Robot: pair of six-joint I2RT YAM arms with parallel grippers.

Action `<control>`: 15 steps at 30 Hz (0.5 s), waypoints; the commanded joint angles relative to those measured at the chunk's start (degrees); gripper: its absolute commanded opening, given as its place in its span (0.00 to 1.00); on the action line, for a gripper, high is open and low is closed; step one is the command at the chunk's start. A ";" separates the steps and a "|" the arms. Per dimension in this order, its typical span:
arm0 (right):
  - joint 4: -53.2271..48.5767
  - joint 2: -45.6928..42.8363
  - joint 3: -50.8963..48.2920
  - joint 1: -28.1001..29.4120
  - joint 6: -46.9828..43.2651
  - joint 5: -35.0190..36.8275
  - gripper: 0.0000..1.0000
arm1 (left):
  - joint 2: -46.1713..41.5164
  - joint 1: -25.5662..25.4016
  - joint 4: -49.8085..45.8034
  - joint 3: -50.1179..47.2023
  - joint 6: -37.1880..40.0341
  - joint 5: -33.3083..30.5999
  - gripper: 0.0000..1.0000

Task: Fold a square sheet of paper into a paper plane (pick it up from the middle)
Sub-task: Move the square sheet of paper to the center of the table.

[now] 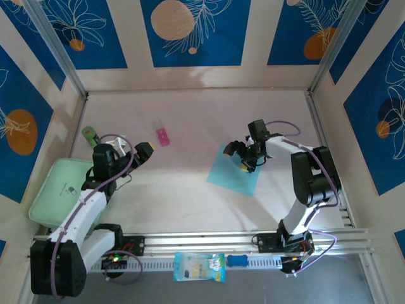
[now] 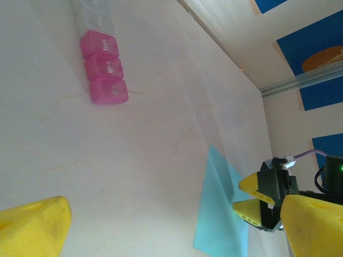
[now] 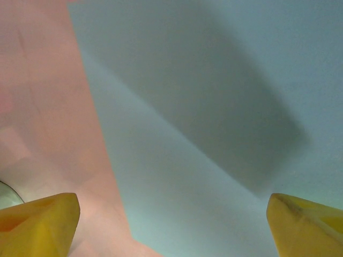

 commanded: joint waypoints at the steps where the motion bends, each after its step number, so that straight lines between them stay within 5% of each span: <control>1: -0.07 0.79 -1.59 1.42 0.37 -1.39 0.90 | -0.40 0.08 -0.60 1.28 -0.14 1.21 1.00; 15: 9.53 -1.64 -10.79 13.78 20.37 3.38 0.91 | -0.55 0.08 -3.16 2.85 1.37 2.19 1.00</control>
